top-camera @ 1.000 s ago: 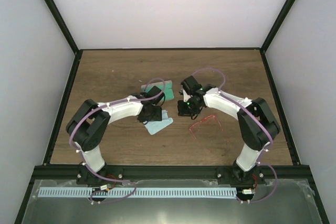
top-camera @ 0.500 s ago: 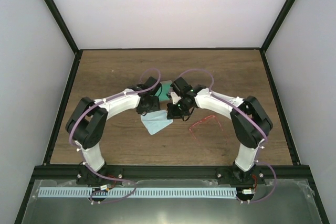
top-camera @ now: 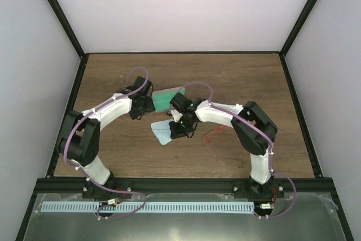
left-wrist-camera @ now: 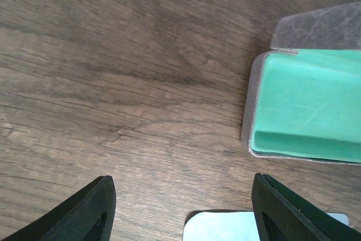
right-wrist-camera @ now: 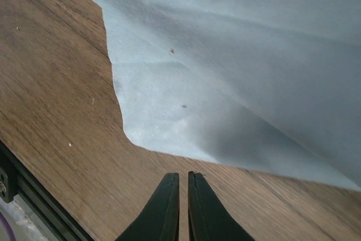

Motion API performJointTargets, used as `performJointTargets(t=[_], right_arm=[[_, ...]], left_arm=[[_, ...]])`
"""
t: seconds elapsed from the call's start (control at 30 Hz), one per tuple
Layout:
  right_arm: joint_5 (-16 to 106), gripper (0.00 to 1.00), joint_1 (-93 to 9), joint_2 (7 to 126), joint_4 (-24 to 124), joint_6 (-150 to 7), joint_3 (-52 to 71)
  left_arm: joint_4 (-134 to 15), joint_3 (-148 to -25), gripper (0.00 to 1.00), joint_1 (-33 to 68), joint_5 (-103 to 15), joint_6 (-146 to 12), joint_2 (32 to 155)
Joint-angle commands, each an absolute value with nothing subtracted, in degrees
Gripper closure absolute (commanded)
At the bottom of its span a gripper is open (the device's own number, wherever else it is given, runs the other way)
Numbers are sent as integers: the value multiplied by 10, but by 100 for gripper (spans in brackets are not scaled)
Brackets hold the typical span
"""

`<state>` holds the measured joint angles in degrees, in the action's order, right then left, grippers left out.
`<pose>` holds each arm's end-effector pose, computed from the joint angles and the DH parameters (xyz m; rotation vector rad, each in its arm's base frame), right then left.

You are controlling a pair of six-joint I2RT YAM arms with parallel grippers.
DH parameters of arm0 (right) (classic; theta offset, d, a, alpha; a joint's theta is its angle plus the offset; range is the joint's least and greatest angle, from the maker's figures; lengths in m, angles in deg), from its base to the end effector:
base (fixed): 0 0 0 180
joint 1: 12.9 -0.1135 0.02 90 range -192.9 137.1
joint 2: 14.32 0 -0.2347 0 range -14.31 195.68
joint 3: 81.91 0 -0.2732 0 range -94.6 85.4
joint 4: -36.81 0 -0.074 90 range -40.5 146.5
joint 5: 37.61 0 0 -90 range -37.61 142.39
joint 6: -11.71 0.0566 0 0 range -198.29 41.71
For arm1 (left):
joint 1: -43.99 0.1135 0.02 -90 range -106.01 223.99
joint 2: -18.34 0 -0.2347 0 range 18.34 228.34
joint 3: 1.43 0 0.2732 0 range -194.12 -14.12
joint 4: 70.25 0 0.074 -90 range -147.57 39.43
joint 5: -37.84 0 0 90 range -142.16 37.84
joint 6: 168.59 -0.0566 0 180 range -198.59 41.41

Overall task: Organize the sunglasses
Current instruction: Adjust the glasses cleaning cloth at the center of the board.

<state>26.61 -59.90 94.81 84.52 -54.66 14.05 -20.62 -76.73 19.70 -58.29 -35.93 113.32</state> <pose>0.2420 0.2956 0.1000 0.7120 -2.9281 -0.8257 0.3157 -0.1359 0.1334 -0.4702 2.7381 -0.1556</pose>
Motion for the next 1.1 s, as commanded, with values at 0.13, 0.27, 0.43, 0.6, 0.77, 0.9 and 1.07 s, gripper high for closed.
performJointTargets(t=[0.13,0.27,0.43,0.6,0.77,0.9,1.07], right_arm=[[303,95,-620,985,839,-568,93],[322,95,-621,1000,825,-575,97],[342,96,-624,1018,829,-588,102],[350,96,-653,1003,855,-596,122],[344,95,-690,993,876,-607,128],[344,95,-712,985,895,-620,116],[362,92,-704,953,916,-621,81]], left_arm=[[-206,-737,32,202,-567,-362,1111],[-210,-727,30,203,-570,-360,1102],[-218,-716,25,224,-556,-354,1089],[-214,-715,21,255,-554,-362,1073],[-210,-717,15,285,-547,-378,1066],[-208,-717,12,292,-545,-383,1068],[-214,-717,11,293,-538,-383,1074]])
